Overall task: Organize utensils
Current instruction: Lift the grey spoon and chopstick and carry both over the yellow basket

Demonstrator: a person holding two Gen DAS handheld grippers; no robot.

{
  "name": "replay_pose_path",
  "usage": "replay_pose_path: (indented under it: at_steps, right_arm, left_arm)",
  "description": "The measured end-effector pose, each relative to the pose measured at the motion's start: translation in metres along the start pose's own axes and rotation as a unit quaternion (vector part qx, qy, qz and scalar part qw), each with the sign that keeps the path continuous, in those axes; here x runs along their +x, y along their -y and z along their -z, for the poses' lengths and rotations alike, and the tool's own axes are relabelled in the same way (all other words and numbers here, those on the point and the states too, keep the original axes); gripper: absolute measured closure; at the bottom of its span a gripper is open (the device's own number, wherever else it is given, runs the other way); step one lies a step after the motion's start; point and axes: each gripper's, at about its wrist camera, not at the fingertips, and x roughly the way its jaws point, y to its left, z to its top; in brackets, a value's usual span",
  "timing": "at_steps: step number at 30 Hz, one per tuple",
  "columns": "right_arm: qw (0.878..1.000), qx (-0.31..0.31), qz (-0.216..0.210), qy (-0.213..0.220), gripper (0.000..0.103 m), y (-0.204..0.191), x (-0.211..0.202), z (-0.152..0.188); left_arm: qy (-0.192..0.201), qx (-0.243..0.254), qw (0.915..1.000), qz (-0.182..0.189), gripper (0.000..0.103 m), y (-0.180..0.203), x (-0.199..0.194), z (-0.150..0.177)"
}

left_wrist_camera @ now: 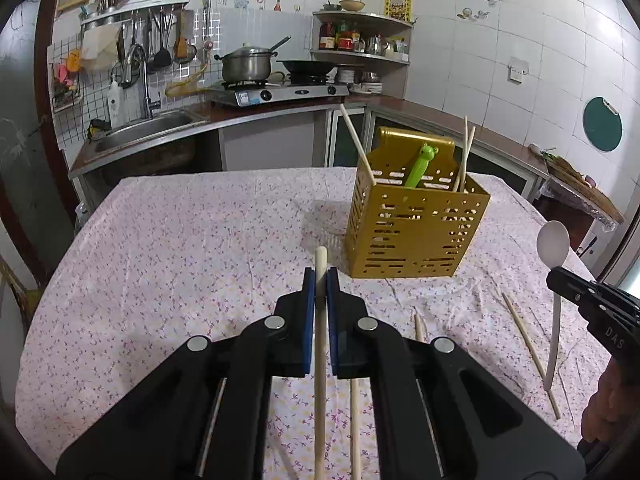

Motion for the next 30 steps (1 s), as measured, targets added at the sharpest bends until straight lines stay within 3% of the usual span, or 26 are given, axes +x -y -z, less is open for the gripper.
replay_pose_path:
  at_steps: [30]
  right_arm:
    - [0.992, -0.038, 0.054, 0.107, 0.099, -0.011, -0.079, -0.032]
  left_arm:
    - [0.088, 0.010, 0.9957, -0.027, 0.098, 0.008, -0.076, -0.013]
